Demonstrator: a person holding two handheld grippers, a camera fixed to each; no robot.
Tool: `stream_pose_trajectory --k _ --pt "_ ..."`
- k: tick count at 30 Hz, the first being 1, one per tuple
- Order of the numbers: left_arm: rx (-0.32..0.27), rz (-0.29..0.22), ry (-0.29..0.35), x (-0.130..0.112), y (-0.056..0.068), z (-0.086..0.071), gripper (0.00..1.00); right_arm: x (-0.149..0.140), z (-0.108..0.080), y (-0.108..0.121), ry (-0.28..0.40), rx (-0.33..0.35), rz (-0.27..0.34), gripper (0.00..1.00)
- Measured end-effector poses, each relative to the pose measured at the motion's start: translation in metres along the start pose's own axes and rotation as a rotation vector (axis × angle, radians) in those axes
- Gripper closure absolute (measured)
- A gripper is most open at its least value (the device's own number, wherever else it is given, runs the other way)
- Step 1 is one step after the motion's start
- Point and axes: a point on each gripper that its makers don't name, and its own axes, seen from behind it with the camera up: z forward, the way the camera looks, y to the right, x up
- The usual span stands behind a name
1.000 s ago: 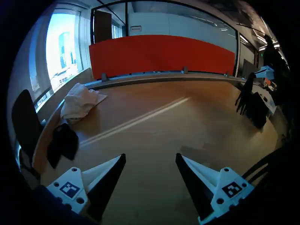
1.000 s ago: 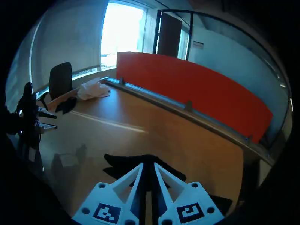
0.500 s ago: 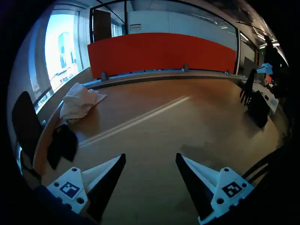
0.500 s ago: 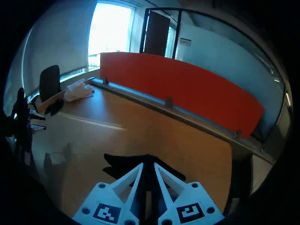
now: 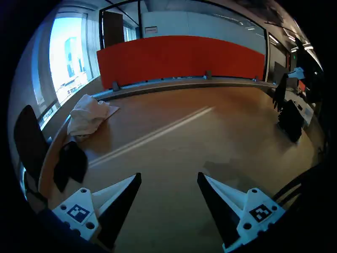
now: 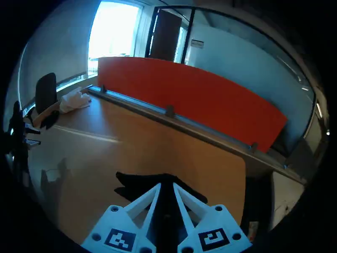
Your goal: Fold towel
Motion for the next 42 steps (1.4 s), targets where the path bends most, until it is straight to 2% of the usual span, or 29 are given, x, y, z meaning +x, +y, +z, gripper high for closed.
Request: stream_pose_trajectory --k 11,21,30,36,42 --pt "-0.002 0.006 -0.003 0.002 0.005 0.001 0.01 -0.013 -0.005 0.034 -0.026 -0.041 0.017 0.95" --pt "-0.009 0.018 -0.005 0.005 0.01 0.003 0.01 -0.024 -0.014 0.049 -0.039 -0.063 0.033 0.95" --pt "-0.012 0.024 -0.004 0.009 0.012 0.004 0.01 -0.041 -0.032 0.065 -0.054 -0.094 0.052 0.95" --pt "-0.015 0.028 -0.003 0.011 0.014 0.004 0.01 -0.061 -0.048 0.069 -0.069 -0.11 0.085 0.95" --pt "-0.02 0.033 -0.001 0.011 0.017 0.003 0.01 -0.083 -0.064 0.059 -0.079 -0.107 0.125 0.95"
